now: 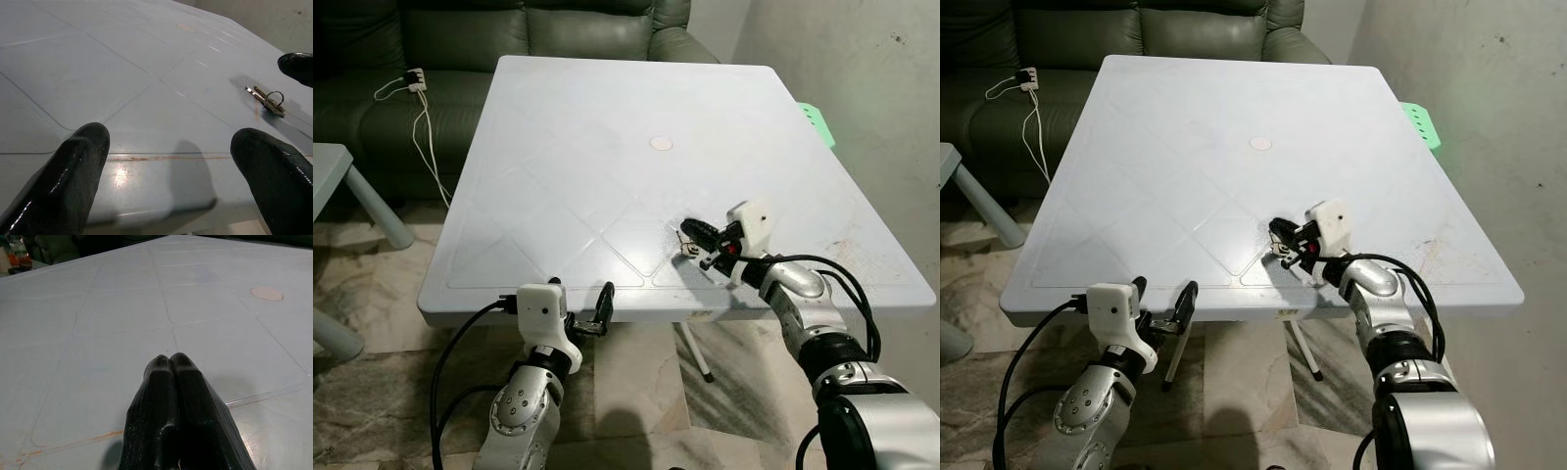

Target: Hang keys on a hook

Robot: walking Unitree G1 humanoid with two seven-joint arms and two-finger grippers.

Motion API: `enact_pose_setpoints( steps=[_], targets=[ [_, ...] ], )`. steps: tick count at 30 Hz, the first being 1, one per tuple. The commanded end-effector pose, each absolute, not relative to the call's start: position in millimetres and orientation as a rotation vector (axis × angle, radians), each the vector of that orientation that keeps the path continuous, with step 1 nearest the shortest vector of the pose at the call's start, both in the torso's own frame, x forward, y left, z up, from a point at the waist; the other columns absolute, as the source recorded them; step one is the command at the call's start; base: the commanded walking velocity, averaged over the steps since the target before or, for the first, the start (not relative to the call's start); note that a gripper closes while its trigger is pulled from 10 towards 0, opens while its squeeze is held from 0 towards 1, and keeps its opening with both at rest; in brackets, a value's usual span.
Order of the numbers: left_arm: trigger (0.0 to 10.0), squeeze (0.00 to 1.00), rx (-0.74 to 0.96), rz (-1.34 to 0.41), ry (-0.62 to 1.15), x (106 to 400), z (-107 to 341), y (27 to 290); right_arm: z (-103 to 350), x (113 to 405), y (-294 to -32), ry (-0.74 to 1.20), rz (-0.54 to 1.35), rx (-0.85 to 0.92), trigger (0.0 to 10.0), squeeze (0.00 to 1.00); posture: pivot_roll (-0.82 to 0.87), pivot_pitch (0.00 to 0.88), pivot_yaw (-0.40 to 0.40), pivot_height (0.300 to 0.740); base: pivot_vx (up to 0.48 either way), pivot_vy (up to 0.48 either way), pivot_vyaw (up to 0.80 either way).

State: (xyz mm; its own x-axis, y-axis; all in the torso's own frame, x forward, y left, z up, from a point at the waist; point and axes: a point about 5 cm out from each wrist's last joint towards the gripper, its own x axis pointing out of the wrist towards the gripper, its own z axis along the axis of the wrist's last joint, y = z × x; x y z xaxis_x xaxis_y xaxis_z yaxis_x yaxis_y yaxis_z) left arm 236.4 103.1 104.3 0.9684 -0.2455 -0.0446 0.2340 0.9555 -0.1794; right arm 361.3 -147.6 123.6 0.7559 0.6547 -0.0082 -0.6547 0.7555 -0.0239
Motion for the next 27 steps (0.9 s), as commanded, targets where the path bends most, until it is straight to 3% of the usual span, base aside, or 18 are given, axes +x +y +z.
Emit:
enact_pose_setpoints(
  steps=[1,2,3,4,9,10,23,24,25,27],
  targets=[
    [10.0,0.00,-0.185,-0.262,0.070,234.6,104.8,96.8,122.6,359.8,-149.0,0.004,0.733,-0.056,0.0,0.00,0.09,0.101,-0.114,0.740,0.000,0.000,0.00],
    [10.0,0.00,-0.185,-0.262,0.070,234.6,104.9,96.8,121.2,358.9,-148.7,0.008,0.738,-0.067,3.3,0.00,0.09,0.101,-0.115,0.740,0.000,0.000,0.00],
    [10.0,0.00,-0.186,-0.261,0.070,234.6,104.9,96.8,120.4,358.4,-148.6,0.010,0.741,-0.071,3.3,0.00,0.09,0.101,-0.115,0.740,0.000,0.000,0.00],
    [10.0,0.00,-0.185,-0.261,0.069,234.6,105.1,96.8,119.8,358.0,-148.2,0.014,0.748,-0.066,10.0,0.00,0.09,0.102,-0.116,0.740,0.000,0.000,0.00],
    [10.0,0.00,-0.184,-0.261,0.070,233.7,105.2,96.8,118.2,356.9,-147.9,0.026,0.766,-0.040,10.0,0.00,0.10,0.105,-0.115,0.740,0.000,0.000,0.00],
    [10.0,0.00,-0.184,-0.261,0.070,233.5,104.9,97.0,117.9,357.1,-148.4,0.034,0.769,-0.025,10.0,1.00,0.10,0.106,-0.114,0.740,0.000,0.000,0.00],
    [10.0,0.00,-0.185,-0.258,0.072,232.4,104.8,97.3,117.5,358.8,-150.4,0.048,0.742,-0.076,10.0,1.00,0.10,0.114,-0.118,0.740,0.000,0.000,0.00],
    [10.0,0.00,-0.186,-0.257,0.073,232.4,104.7,97.3,116.6,358.6,-151.0,0.053,0.740,-0.091,10.0,0.95,0.10,0.114,-0.118,0.740,0.000,0.000,0.00],
    [10.0,0.00,-0.187,-0.256,0.074,232.3,104.5,97.5,115.7,358.5,-151.5,0.058,0.737,-0.104,10.0,0.00,0.10,0.117,-0.119,0.740,0.000,0.000,0.00],
    [10.0,0.00,-0.185,-0.255,0.075,232.3,104.4,97.6,114.3,357.7,-151.9,0.071,0.753,-0.111,10.0,0.00,0.10,0.119,-0.118,0.740,0.000,0.000,0.00]
  ],
)
